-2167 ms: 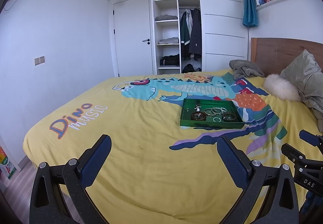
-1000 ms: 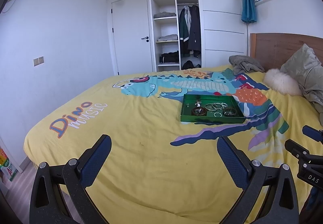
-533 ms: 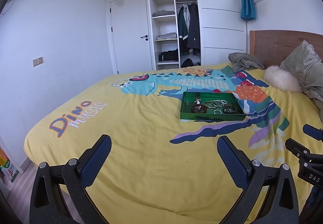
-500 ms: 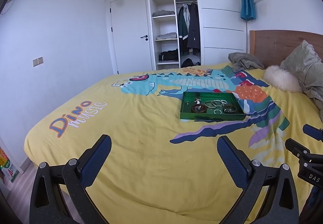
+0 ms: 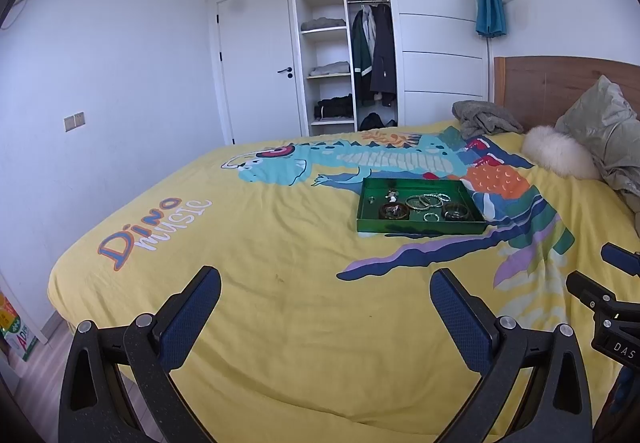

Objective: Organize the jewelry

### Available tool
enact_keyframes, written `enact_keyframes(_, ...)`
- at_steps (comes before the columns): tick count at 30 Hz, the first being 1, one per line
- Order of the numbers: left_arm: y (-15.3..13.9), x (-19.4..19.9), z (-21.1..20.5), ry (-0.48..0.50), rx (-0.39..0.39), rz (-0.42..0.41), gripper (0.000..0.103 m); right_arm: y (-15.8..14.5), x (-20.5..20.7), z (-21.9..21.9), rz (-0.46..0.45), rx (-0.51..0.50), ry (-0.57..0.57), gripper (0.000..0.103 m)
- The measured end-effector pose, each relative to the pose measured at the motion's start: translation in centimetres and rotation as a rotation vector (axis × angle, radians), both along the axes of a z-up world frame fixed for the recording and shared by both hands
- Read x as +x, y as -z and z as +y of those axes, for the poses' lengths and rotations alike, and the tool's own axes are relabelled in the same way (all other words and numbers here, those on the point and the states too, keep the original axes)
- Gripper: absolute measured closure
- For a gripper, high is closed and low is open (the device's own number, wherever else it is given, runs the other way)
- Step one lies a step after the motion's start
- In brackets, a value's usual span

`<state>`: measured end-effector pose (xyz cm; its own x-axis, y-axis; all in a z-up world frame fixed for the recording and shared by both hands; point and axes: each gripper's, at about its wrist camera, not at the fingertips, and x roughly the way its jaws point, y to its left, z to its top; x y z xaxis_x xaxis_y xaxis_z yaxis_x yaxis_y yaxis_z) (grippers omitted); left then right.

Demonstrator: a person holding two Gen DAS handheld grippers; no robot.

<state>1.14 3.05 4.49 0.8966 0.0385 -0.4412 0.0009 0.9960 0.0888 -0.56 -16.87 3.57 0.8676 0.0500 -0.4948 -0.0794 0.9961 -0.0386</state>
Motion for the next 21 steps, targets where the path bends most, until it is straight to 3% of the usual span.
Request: enact_keyframes(21, 0.73, -0.12, 0.20, -0.002, 0.001, 0.009, 0.000, 0.27, 0.11, -0.08, 0.006, 0.000, 0.002, 0.032)
